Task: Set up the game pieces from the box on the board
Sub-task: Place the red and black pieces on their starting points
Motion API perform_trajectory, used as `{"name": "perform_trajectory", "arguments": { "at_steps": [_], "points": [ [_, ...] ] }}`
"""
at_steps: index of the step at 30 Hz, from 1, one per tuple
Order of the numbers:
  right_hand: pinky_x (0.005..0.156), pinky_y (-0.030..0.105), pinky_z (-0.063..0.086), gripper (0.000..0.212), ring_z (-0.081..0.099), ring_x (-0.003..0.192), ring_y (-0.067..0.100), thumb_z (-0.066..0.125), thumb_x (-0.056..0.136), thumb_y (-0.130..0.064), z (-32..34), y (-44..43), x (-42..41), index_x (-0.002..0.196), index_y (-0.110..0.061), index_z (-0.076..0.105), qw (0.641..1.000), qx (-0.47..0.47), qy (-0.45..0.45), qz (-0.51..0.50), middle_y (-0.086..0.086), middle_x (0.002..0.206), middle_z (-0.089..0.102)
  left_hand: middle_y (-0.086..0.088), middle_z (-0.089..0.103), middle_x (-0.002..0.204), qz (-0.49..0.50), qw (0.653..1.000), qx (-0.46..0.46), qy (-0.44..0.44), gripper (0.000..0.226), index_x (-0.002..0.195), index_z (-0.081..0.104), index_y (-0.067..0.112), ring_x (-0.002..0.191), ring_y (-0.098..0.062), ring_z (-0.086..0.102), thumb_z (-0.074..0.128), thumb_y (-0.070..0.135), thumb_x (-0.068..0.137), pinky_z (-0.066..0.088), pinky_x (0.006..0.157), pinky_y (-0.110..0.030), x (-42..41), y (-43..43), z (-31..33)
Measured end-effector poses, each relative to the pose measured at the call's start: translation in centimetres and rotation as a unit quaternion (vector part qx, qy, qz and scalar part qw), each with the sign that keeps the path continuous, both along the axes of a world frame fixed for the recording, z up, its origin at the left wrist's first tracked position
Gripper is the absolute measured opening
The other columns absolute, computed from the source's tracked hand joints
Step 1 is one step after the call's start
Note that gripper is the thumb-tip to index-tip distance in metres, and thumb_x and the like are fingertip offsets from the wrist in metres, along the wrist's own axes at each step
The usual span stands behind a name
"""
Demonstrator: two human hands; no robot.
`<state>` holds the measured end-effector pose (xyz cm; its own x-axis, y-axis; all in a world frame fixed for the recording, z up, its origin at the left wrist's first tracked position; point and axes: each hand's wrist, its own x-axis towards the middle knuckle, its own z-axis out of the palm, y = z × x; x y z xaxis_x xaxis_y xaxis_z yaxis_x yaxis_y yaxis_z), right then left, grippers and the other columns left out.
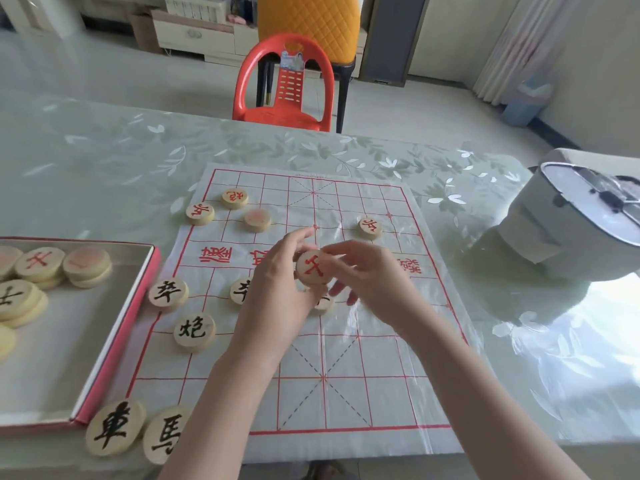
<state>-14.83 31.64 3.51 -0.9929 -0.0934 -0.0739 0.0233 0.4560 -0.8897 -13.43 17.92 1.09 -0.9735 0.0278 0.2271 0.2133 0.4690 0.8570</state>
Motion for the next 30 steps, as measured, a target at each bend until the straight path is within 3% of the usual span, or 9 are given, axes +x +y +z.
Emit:
{"name": "perform_trajectory", "arguments": {
  "at_steps": [4,8,12,15,18,21,25,27,30],
  "points": [
    [0.049,0.021,0.049,0.021,0.06,0.056,0.012,0.062,0.083,-0.005,-0.1,-1.0,-2.0,0.104,-0.006,0.064,0.998,-0.063,-0.022,0.0,0.009,0.077,0.066,0.005,0.056,0.122,0.028,0.999,0.031,-0.007,0.071,0.135,0.042,0.022,0.111,-0.008,0.055,0.075,0.009,0.073,0.047,0.092,-0.022,-0.6,-0.9,0.1],
    [0.049,0.021,0.053,0.022,0.059,0.051,0.01,0.061,0.084,-0.002,-0.8,-1.5,-7.7,0.106,0.001,0.06,0.992,-0.096,-0.021,-0.078,0.008,0.072,0.063,0.01,0.054,0.124,0.062,0.998,0.021,-0.012,0.064,0.131,0.047,0.027,0.116,-0.008,0.052,0.073,0.01,0.075,0.046,0.098,-0.033,-1.4,-2.7,-0.4],
    [0.051,0.022,0.054,0.028,0.059,0.05,0.013,0.06,0.084,-0.003,-1.7,-3.0,-16.1,0.111,0.005,0.057,0.989,-0.066,-0.006,-0.132,0.01,0.073,0.062,0.019,0.056,0.114,0.103,0.994,0.029,-0.009,0.052,0.123,0.054,0.029,0.108,0.003,0.053,0.072,0.013,0.076,0.042,0.09,-0.012,-2.4,-4.8,-0.4],
    [0.048,0.021,0.053,0.028,0.057,0.052,0.015,0.058,0.085,-0.002,-2.1,-4.4,-21.7,0.113,0.003,0.056,0.988,-0.041,0.005,-0.146,0.017,0.085,0.062,0.026,0.055,0.107,0.129,0.991,0.041,-0.017,0.049,0.118,0.056,0.032,0.105,0.006,0.053,0.072,0.014,0.076,0.042,0.089,-0.013,-3.0,-6.5,-0.3],
    [0.062,0.031,0.057,0.024,0.057,0.051,0.018,0.057,0.085,-0.002,-3.1,-5.4,-25.6,0.108,0.002,0.059,0.987,-0.014,-0.012,-0.162,0.016,0.081,0.062,0.028,0.056,0.108,0.147,0.988,0.043,-0.023,0.045,0.115,0.056,0.038,0.105,0.006,0.054,0.07,0.018,0.077,0.043,0.092,-0.021,-3.3,-7.9,-0.4],
    [0.074,0.037,0.057,0.018,0.059,0.053,0.019,0.06,0.082,-0.003,-4.3,-5.5,-27.8,0.099,-0.001,0.063,0.984,-0.003,-0.029,-0.178,0.009,0.065,0.061,0.034,0.054,0.105,0.156,0.986,0.043,-0.03,0.044,0.113,0.056,0.042,0.103,0.01,0.053,0.069,0.02,0.078,0.042,0.085,-0.009,-3.7,-8.3,-0.5],
    [0.06,0.024,0.056,0.018,0.06,0.047,0.014,0.063,0.081,-0.006,-5.5,-5.6,-28.9,0.098,0.0,0.065,0.986,0.005,-0.046,-0.162,0.009,0.067,0.063,0.029,0.057,0.109,0.152,0.987,0.039,-0.031,0.045,0.113,0.056,0.04,0.105,0.01,0.054,0.07,0.016,0.077,0.044,0.092,-0.017,-3.9,-8.4,-0.8],
    [0.062,0.027,0.055,0.022,0.058,0.049,0.016,0.064,0.081,-0.007,-6.0,-5.6,-29.4,0.1,0.005,0.065,0.985,0.011,-0.041,-0.166,0.01,0.064,0.062,0.028,0.057,0.109,0.15,0.987,0.036,-0.038,0.045,0.113,0.055,0.041,0.106,0.008,0.054,0.069,0.017,0.078,0.045,0.094,-0.02,-3.8,-8.5,-0.8],
    [0.044,0.015,0.043,0.024,0.05,0.05,0.012,0.065,0.082,-0.014,-6.5,-6.0,-29.5,0.1,0.002,0.065,0.984,0.065,-0.022,-0.167,0.007,0.062,0.059,0.03,0.056,0.108,0.155,0.987,0.033,-0.036,0.044,0.113,0.056,0.04,0.106,0.007,0.053,0.069,0.017,0.078,0.043,0.094,-0.018,-3.6,-8.6,-0.7]
  ]
}}
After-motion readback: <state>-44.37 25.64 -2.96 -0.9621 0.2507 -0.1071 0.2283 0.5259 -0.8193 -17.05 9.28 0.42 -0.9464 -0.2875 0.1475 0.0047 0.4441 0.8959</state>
